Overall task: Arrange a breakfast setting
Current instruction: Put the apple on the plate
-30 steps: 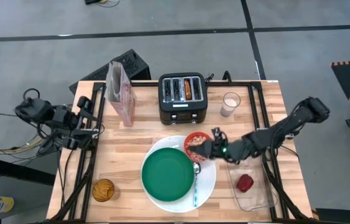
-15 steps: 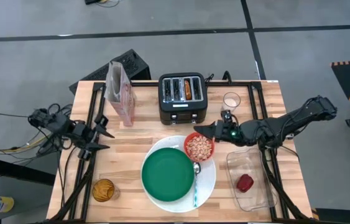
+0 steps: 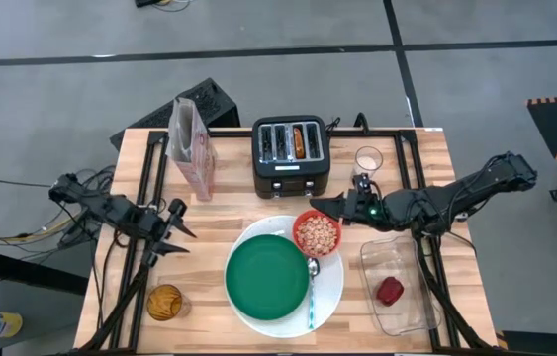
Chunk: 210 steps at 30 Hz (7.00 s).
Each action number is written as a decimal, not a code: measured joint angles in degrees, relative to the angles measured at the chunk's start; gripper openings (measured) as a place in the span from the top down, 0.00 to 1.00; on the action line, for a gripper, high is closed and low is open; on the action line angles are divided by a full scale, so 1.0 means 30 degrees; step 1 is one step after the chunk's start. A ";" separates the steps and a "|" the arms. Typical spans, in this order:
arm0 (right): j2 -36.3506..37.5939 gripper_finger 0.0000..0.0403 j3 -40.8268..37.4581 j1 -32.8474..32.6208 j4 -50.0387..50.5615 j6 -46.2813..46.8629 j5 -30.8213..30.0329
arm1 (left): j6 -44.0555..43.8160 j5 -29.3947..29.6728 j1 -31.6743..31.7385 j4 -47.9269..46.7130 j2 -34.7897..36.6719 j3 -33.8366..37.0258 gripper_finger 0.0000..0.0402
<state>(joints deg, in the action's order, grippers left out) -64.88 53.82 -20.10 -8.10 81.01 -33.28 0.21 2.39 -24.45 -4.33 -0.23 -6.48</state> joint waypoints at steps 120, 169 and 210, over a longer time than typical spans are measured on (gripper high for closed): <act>-0.6829 0.17 -0.0246 -1.0134 2.0610 2.0500 1.3085 | -0.0868 -0.0058 -0.0004 0.1642 -0.0047 0.1857 0.56; -0.5423 0.43 -0.1858 -1.1132 2.0789 2.0303 1.2474 | -0.0868 -0.0029 -0.0007 0.1642 -0.0044 0.1850 0.56; -0.5311 0.06 -0.1829 -1.2375 1.8017 2.3643 1.3382 | -0.0868 -0.0029 -0.0007 0.1642 -0.0044 0.1850 0.56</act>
<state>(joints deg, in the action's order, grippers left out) -80.82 48.34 -57.22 45.96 151.94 6.87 -2.39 2.31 -24.47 0.60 -0.36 -0.93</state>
